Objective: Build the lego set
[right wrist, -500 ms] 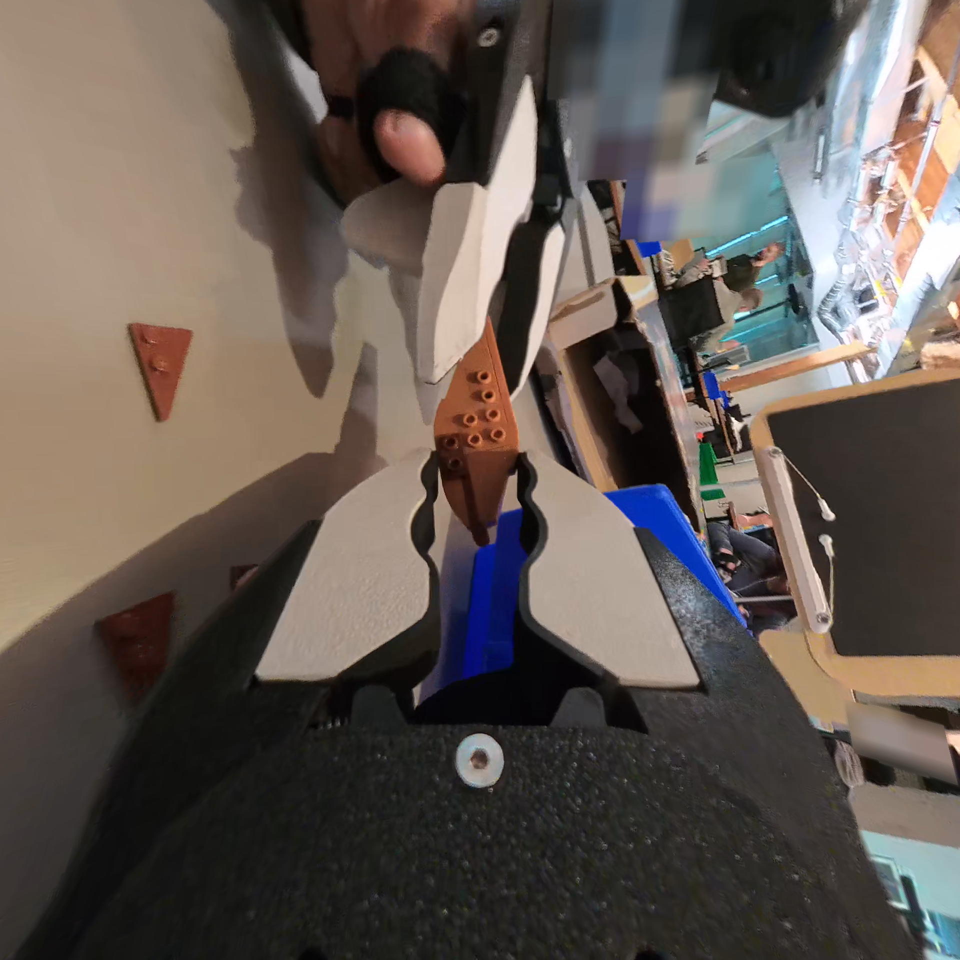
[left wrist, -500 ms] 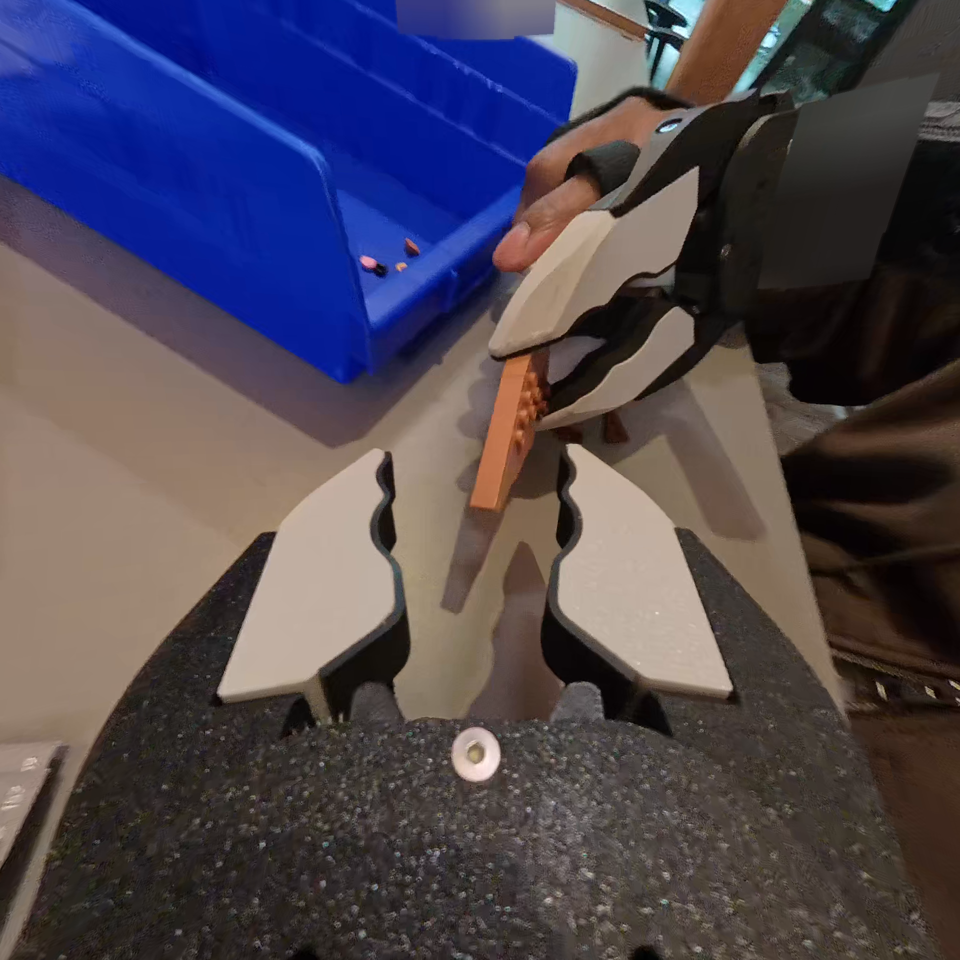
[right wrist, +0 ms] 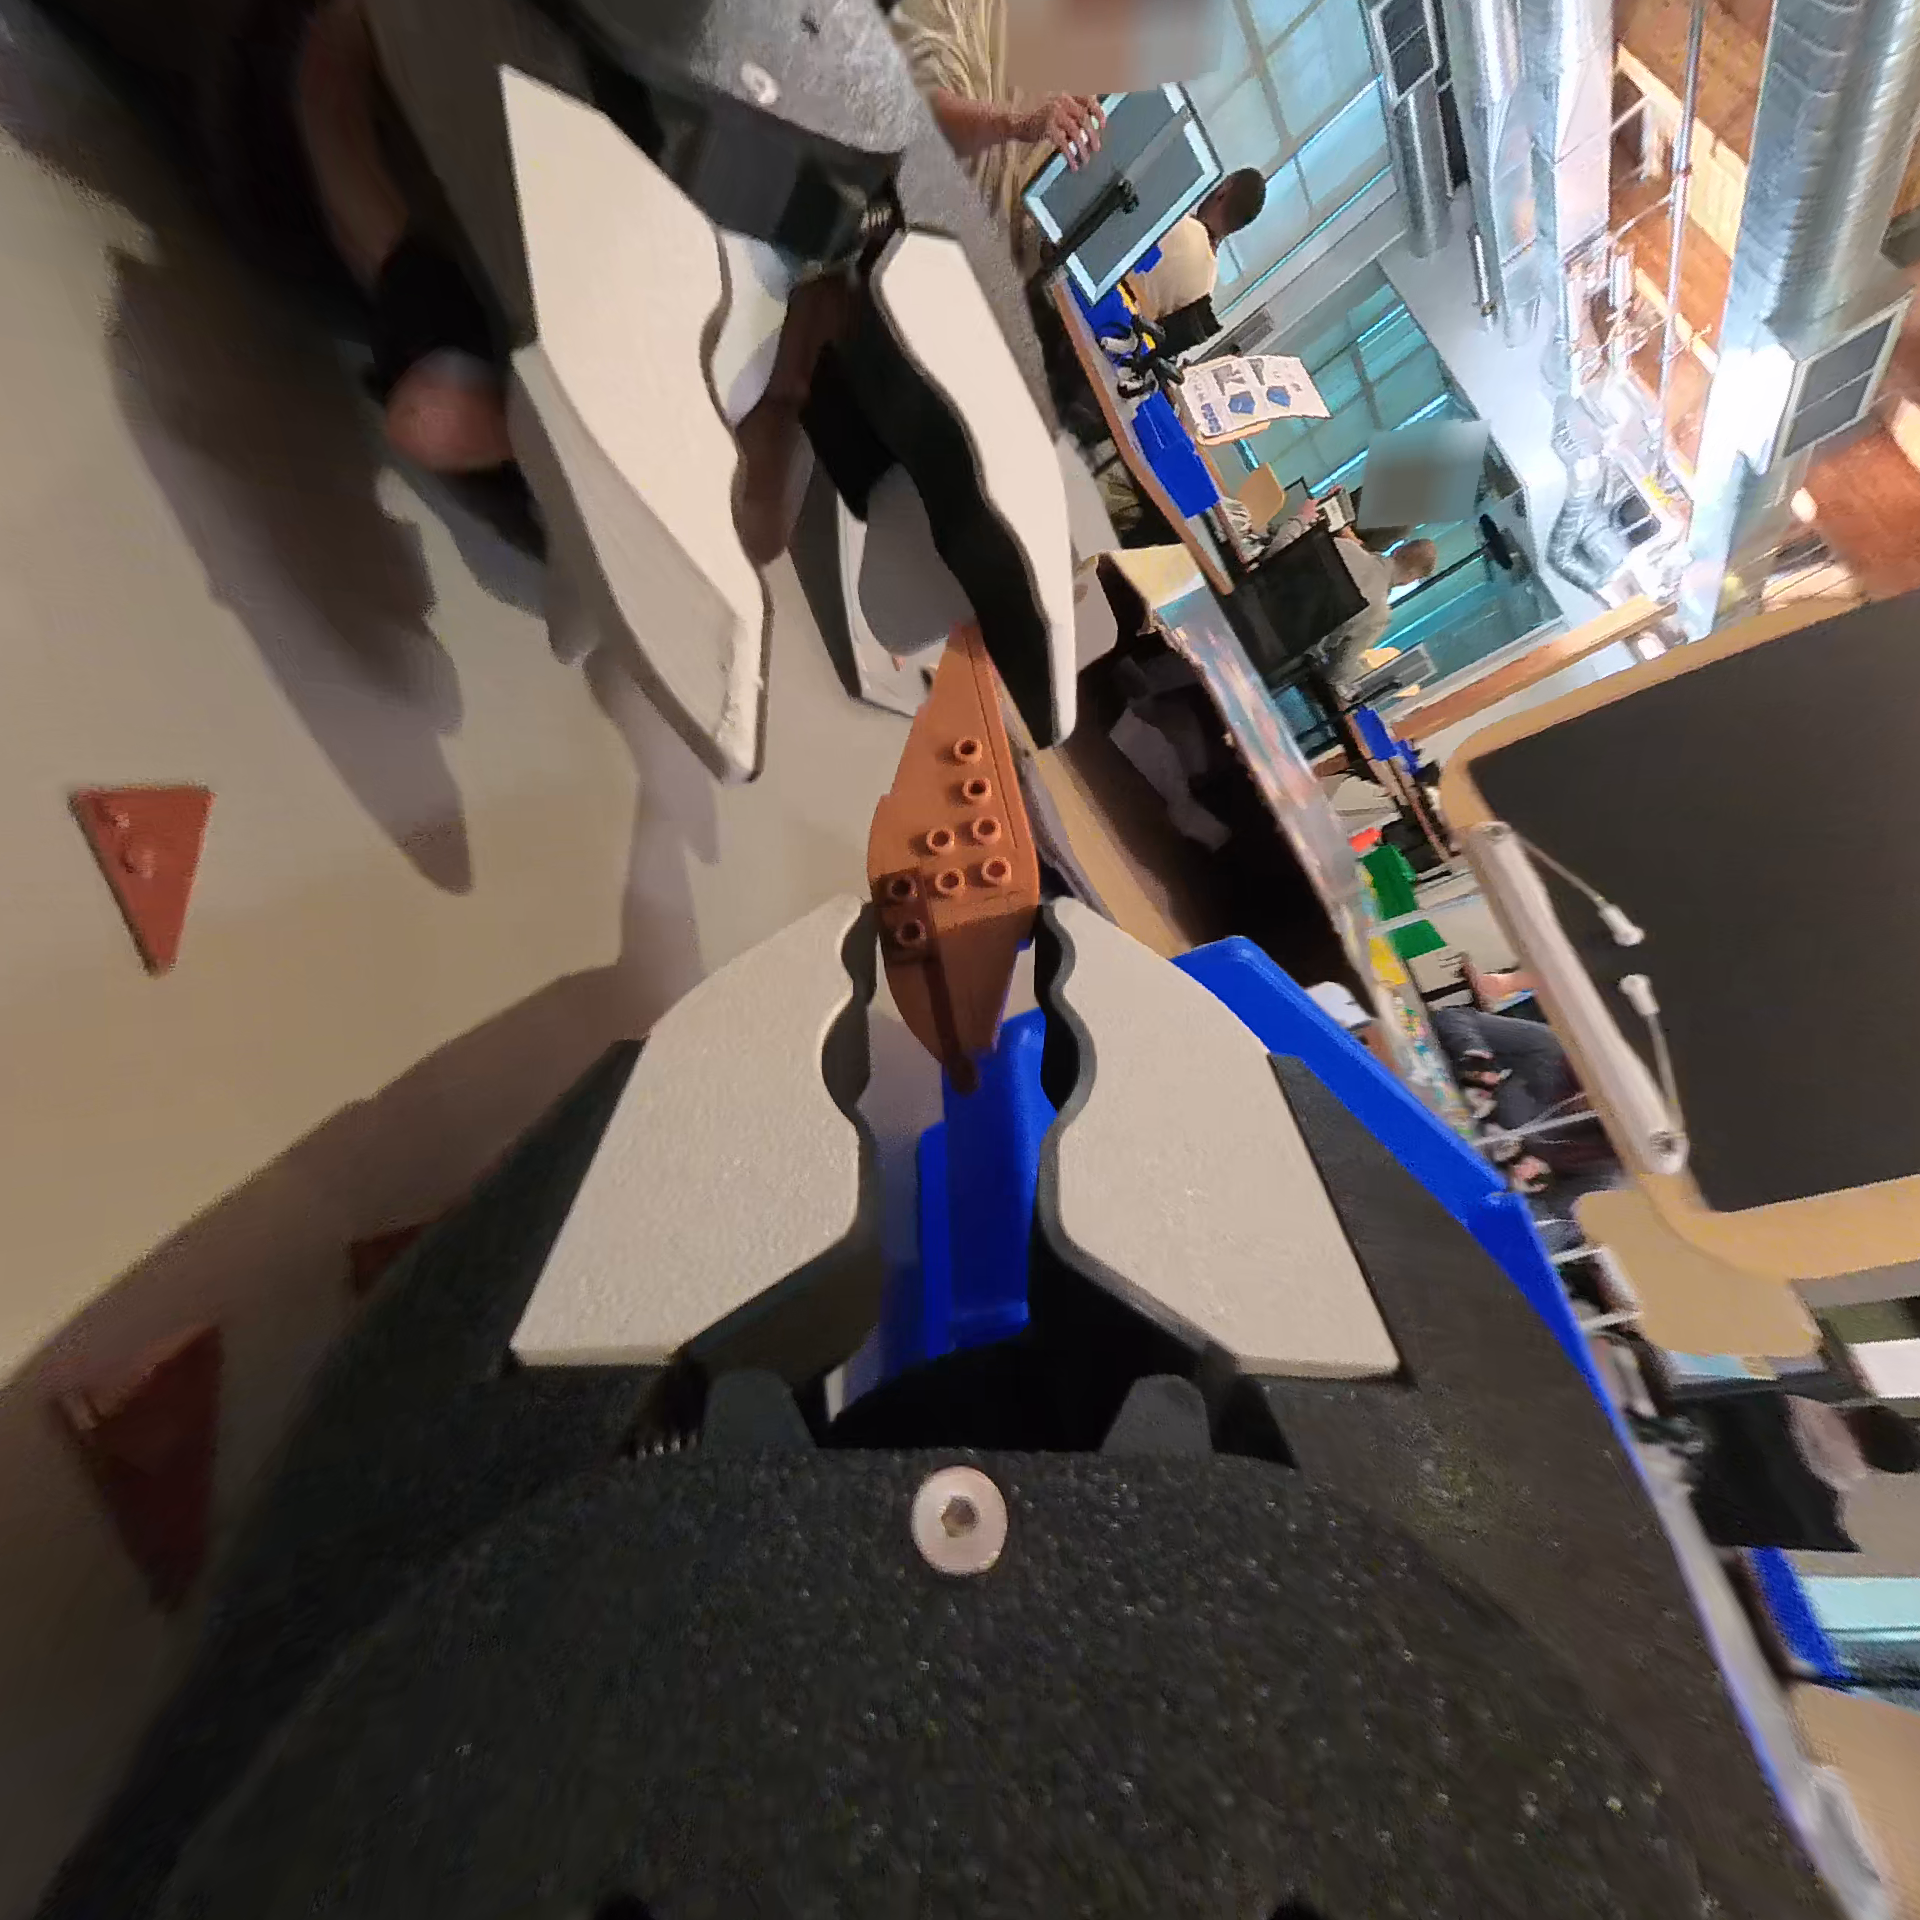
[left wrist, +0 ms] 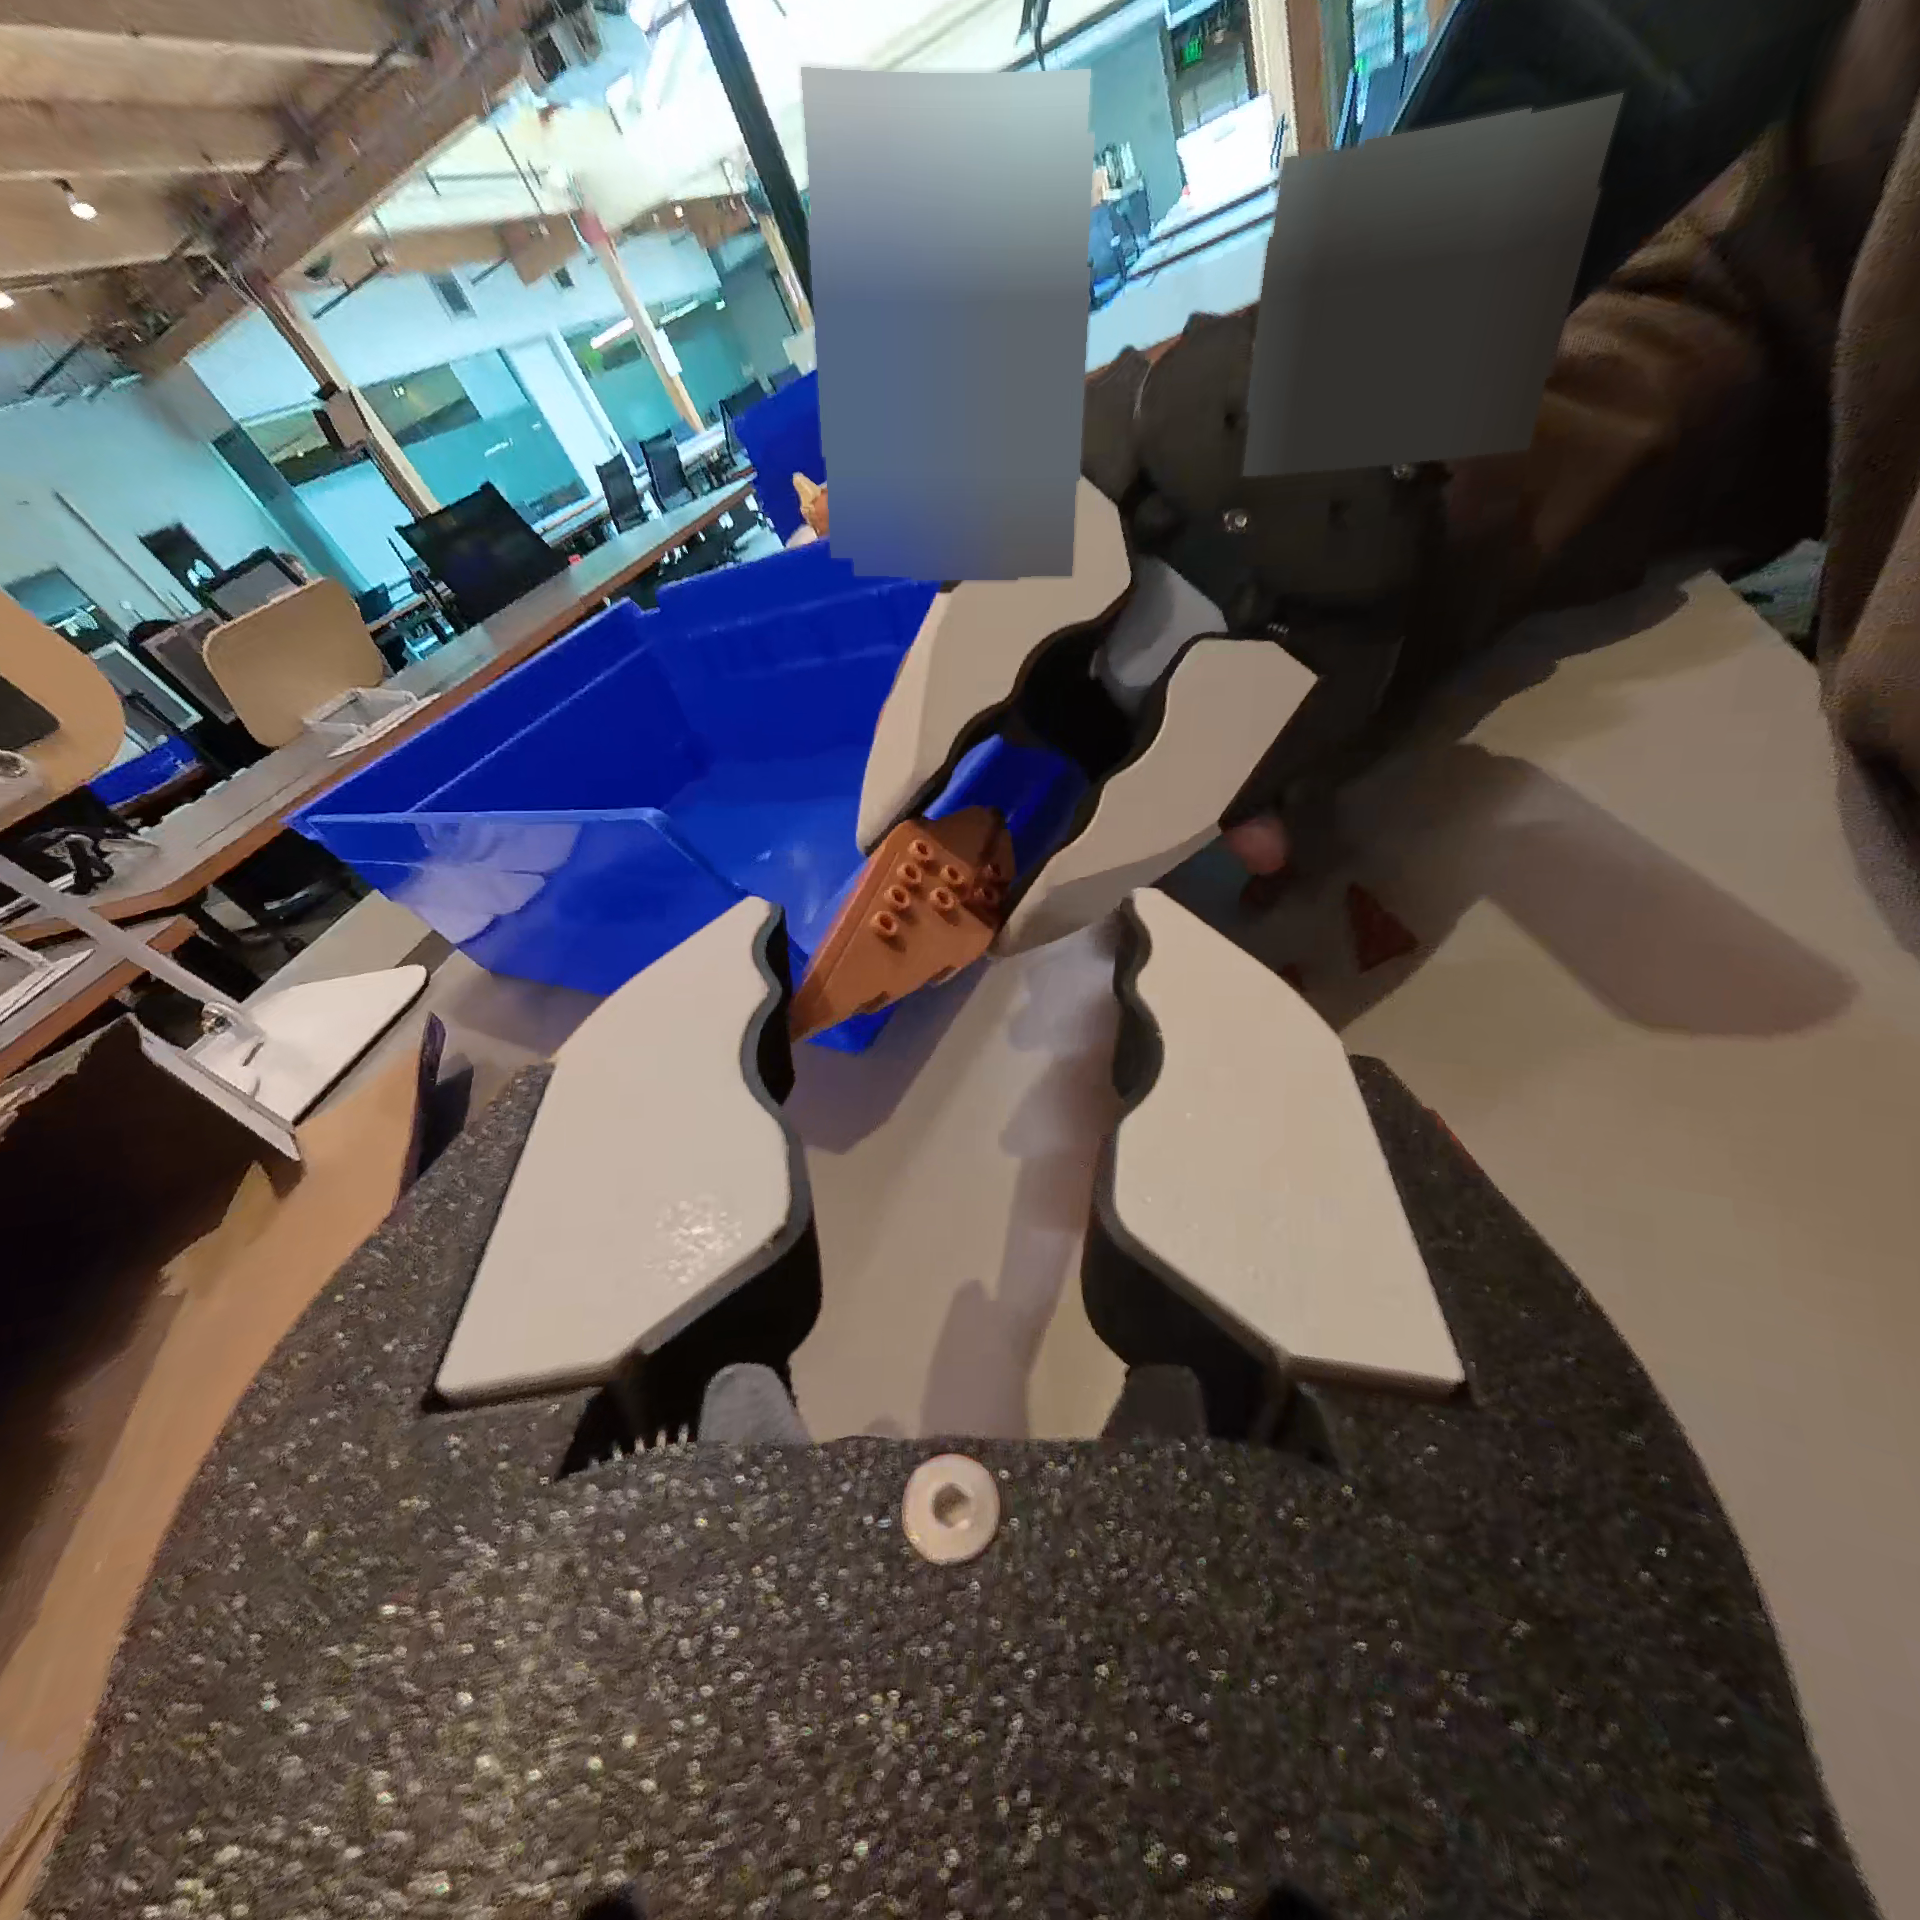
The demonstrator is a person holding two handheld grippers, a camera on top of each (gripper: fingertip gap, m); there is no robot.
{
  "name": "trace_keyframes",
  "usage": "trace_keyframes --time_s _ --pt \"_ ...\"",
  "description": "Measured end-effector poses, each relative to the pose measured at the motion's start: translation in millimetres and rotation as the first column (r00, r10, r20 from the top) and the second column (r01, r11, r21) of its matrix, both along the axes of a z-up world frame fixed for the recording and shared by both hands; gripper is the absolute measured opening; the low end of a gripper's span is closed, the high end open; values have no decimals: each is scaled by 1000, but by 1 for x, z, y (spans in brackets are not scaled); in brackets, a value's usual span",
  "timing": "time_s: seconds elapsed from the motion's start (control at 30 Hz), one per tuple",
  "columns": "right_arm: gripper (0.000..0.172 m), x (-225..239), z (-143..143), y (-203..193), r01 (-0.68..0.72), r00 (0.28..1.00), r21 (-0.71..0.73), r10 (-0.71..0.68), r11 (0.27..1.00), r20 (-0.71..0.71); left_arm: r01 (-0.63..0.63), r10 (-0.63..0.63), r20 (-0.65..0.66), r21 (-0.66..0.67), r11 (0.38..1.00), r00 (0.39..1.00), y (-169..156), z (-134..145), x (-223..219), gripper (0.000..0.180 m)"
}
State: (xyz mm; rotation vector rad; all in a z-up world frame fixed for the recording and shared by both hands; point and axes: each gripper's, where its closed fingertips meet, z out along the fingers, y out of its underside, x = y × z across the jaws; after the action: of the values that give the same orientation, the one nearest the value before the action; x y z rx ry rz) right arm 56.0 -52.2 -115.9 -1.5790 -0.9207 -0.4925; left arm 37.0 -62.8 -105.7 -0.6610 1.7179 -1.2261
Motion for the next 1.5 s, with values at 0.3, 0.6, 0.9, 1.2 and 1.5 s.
trace_keyframes --time_s 0.3,0.6,0.9,1.2,1.5 --pt "29 4 -1 5 24 997 -36 -27 999 -78 -8 9 29 -35 999 1000 13 7 2 56" --pt "28 12 -10 4 48 995 -56 -53 997 -86 10 -5 39 -124 992 999 18 14 1 52" --pt "29 20 -19 9 45 983 -113 -64 993 -170 1 1 14 -137 991 1000 20 13 4 50" --pt "29 37 -24 23 73 971 -146 -104 987 -217 -35 24 -43 -279 960 999 36 17 11 49" --pt "29 40 -17 27 42 932 -179 -103 983 -348 -226 169 -283 -183 957 944 56 -15 27 49"
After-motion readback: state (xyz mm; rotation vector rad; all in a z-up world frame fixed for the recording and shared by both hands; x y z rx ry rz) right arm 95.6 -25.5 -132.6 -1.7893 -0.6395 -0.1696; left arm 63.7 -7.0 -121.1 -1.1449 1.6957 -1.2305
